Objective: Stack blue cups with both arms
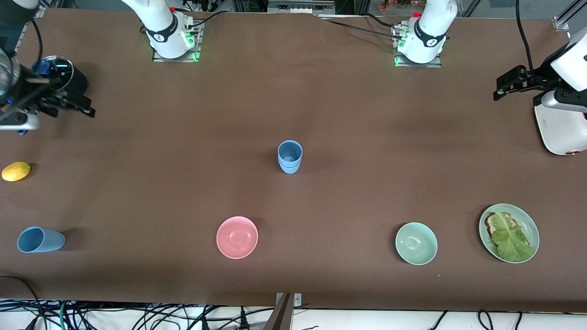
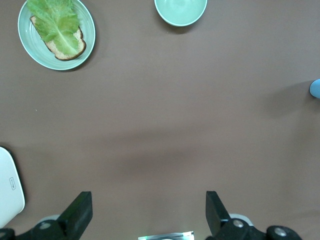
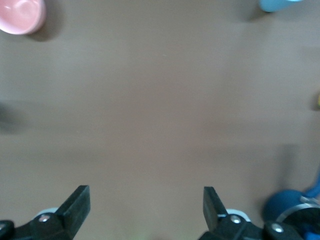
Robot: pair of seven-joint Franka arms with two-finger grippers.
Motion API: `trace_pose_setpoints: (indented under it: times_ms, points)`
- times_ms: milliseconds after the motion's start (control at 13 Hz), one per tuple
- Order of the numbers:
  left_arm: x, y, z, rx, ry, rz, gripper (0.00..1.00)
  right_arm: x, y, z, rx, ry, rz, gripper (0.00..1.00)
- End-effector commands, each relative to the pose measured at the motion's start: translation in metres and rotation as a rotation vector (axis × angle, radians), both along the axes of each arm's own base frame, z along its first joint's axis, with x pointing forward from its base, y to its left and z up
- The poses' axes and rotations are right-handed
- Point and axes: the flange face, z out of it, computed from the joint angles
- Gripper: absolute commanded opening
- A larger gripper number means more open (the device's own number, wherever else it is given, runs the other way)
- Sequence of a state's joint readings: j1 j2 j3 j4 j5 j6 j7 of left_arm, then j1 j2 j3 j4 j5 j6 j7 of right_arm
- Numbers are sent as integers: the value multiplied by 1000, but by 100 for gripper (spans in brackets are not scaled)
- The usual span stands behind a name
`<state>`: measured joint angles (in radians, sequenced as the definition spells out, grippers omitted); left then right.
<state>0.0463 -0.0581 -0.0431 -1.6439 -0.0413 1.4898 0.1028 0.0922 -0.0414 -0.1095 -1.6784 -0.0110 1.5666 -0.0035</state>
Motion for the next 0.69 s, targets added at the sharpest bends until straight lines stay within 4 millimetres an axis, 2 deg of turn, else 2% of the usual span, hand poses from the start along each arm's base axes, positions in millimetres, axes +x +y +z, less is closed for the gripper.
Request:
trace_pose_setpoints:
  times_ms: [0, 154, 309, 618]
  points:
    - [0, 1, 3, -18, 1, -16, 100, -10, -3, 2, -28, 14, 2, 100]
    - [0, 1, 3, -18, 1, -16, 100, 4, 0, -10, 38, -7, -10, 100]
    - [0, 1, 2, -18, 3, -16, 100, 13, -11, -13, 58, -43, -30, 100]
    - [0, 2, 3, -16, 1, -16, 100, 9, -6, -8, 40, -37, -18, 100]
